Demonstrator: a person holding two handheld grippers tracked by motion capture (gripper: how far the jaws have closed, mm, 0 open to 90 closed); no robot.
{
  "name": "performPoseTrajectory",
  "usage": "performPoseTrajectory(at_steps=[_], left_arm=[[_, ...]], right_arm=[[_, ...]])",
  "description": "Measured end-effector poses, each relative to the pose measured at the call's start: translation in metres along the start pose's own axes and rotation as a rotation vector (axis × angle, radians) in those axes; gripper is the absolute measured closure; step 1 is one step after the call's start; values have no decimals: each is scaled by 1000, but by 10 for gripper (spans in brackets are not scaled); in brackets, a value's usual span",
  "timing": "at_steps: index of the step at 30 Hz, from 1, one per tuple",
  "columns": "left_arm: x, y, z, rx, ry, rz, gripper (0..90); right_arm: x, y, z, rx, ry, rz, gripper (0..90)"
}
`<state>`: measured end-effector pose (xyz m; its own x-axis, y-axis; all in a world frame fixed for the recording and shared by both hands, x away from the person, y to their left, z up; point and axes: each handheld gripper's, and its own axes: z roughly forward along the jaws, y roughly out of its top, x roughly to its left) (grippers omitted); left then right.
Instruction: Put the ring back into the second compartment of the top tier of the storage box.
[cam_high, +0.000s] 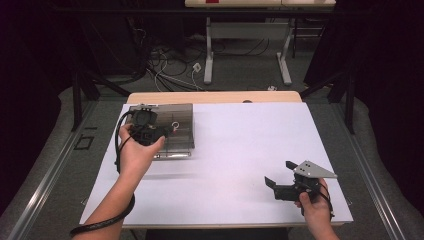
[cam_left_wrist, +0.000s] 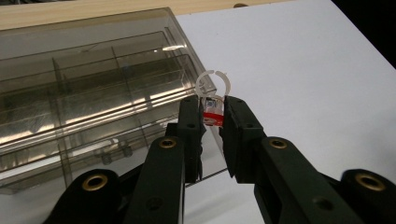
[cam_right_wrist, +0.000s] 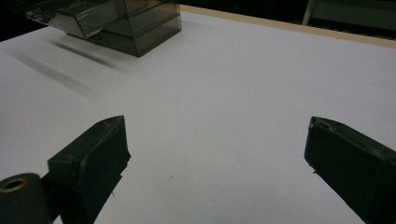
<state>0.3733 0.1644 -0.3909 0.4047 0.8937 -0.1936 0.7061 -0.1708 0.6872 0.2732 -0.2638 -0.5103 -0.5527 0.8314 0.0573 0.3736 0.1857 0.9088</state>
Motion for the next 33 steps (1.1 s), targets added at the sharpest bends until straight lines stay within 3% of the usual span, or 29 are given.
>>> performPoseTrajectory(at_steps=[16,33], left_arm=[[28,-21,-2,14,33,-63,779],[41,-35,10,56,52,-83,778]], right_arm=[[0,0,0,2,1,3,58],[0,0,0,5,1,0,58]])
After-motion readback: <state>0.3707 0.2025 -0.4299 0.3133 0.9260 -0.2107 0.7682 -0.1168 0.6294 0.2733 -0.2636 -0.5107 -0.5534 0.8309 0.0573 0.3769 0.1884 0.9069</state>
